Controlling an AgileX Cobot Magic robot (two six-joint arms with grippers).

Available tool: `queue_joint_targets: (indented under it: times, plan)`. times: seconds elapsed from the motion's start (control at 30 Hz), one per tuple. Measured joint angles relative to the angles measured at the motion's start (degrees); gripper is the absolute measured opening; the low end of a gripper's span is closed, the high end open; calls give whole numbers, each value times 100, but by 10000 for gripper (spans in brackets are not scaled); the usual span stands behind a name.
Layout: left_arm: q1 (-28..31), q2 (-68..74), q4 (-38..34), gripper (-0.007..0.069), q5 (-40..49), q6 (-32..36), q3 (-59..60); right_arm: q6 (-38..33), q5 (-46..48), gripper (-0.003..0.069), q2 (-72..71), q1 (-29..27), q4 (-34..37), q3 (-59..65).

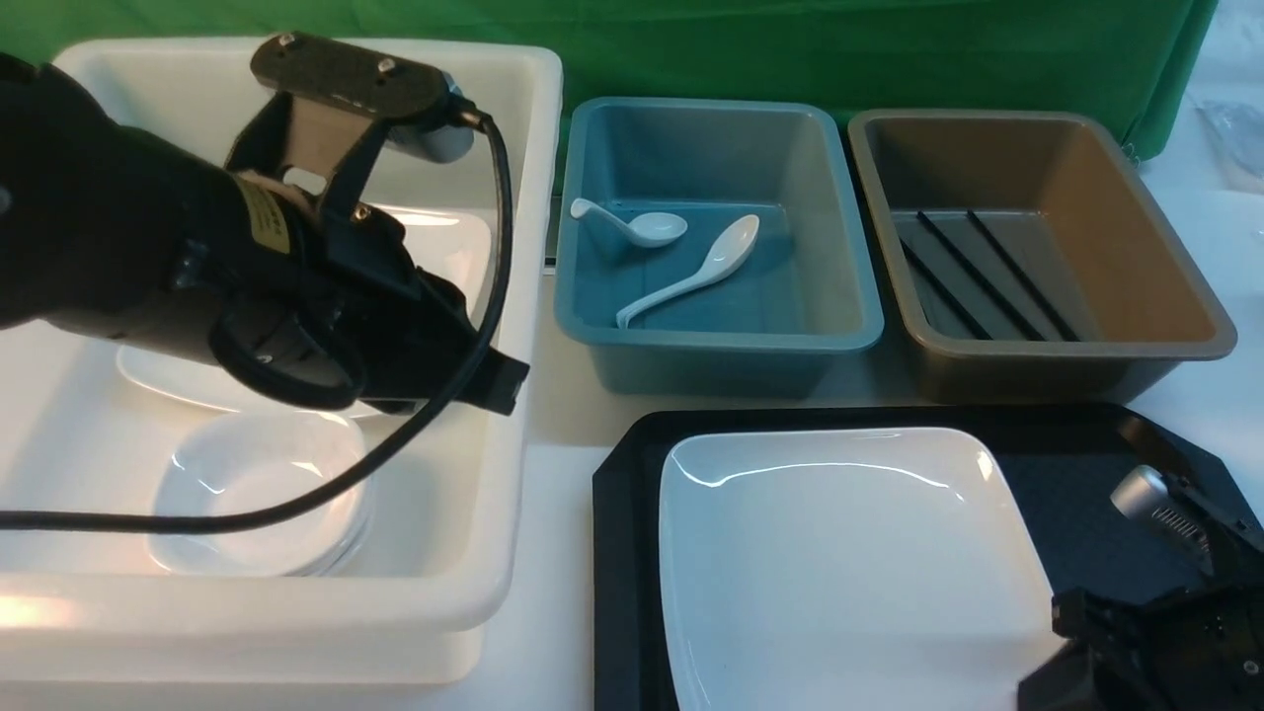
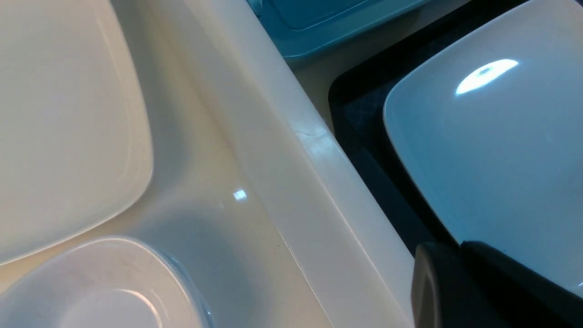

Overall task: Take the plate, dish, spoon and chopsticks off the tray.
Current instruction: Use the right arm to grab a plate from the dinner plate

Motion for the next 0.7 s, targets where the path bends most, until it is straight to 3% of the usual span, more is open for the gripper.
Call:
queue_joint_targets:
  times: [0.03, 0.23, 0.53, 0.7]
  plan:
    - [0, 0, 0, 36, 0, 0, 0, -59, 27, 165, 7, -7, 108, 7]
    - [0, 0, 6, 36, 92, 0, 0, -255, 150, 163, -196, -7, 196, 12]
    - [0, -74, 515, 36, 294, -440, 0, -91, 403, 57, -1961, -13, 83, 12]
    - [0, -220, 1146, 36, 296, -914, 0, 285, 780, 55, -2976, -13, -553, -257]
